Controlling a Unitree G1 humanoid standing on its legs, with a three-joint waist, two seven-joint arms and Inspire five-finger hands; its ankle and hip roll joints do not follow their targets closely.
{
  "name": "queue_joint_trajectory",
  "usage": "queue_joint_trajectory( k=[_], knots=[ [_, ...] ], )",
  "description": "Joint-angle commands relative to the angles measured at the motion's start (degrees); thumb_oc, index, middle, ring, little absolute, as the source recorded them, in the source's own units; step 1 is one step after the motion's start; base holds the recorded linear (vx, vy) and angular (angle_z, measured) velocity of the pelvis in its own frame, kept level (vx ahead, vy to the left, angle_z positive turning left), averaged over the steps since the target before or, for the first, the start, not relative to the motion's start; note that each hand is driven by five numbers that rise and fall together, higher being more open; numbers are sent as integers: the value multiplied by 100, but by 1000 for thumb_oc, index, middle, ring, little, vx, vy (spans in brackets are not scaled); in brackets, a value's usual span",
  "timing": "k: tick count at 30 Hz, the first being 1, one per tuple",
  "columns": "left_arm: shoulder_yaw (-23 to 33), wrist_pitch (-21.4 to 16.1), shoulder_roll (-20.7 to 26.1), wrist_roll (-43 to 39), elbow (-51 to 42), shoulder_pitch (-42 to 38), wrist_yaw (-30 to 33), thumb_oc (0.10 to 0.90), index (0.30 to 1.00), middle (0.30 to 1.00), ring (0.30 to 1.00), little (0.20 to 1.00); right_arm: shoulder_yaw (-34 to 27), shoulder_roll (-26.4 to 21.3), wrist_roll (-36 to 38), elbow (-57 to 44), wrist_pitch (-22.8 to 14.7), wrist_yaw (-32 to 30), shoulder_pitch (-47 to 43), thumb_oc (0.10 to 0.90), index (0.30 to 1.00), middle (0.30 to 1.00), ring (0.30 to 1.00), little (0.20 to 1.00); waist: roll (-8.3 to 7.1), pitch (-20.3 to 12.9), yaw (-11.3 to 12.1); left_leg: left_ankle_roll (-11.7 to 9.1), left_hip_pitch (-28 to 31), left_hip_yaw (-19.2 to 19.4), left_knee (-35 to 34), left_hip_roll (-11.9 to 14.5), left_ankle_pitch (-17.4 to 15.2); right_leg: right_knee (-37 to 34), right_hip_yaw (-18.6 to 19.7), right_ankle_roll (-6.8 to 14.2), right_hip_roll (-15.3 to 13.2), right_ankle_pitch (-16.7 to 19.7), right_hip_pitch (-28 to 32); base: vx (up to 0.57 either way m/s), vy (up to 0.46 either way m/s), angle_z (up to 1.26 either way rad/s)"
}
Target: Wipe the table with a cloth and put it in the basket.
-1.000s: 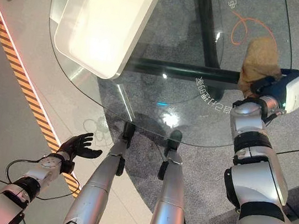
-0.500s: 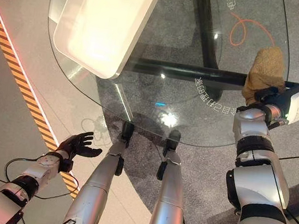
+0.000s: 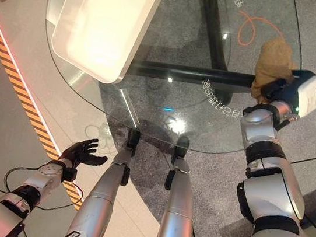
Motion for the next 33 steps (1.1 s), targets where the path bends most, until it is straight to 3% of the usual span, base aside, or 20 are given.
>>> queue_joint_trajectory(
  k=[1, 24, 33],
  knots=[
    [201, -45, 92, -13, 216, 195, 87, 800, 900, 900, 900, 900, 355, -436, -748, -711, -293, -46, -585, 100, 300, 300, 300, 200, 24, -130, 99, 308, 125, 452, 269, -291, -362, -48, -379, -123, 402, -188, 267, 0, 0, 0],
    [223, -163, -172, 255, 148, 304, 174, 800, 900, 900, 900, 900, 1455, 189, -1921, -2366, 149, 1505, -551, 100, 300, 300, 300, 200, 62, -130, 170, 296, 130, 521, 284, -348, -341, -22, -444, -167, 368, -261, 268, 0, 0, 0],
    [179, -216, -278, 301, 199, 266, 211, 800, 900, 900, 900, 900, 1705, 603, -2069, -2420, 2, 1974, -373, 100, 300, 300, 300, 200, 95, -130, 209, 283, 108, 525, 273, -372, -310, -36, -477, -175, 348, -252, 258, 0, 0, 0]
  ],
)
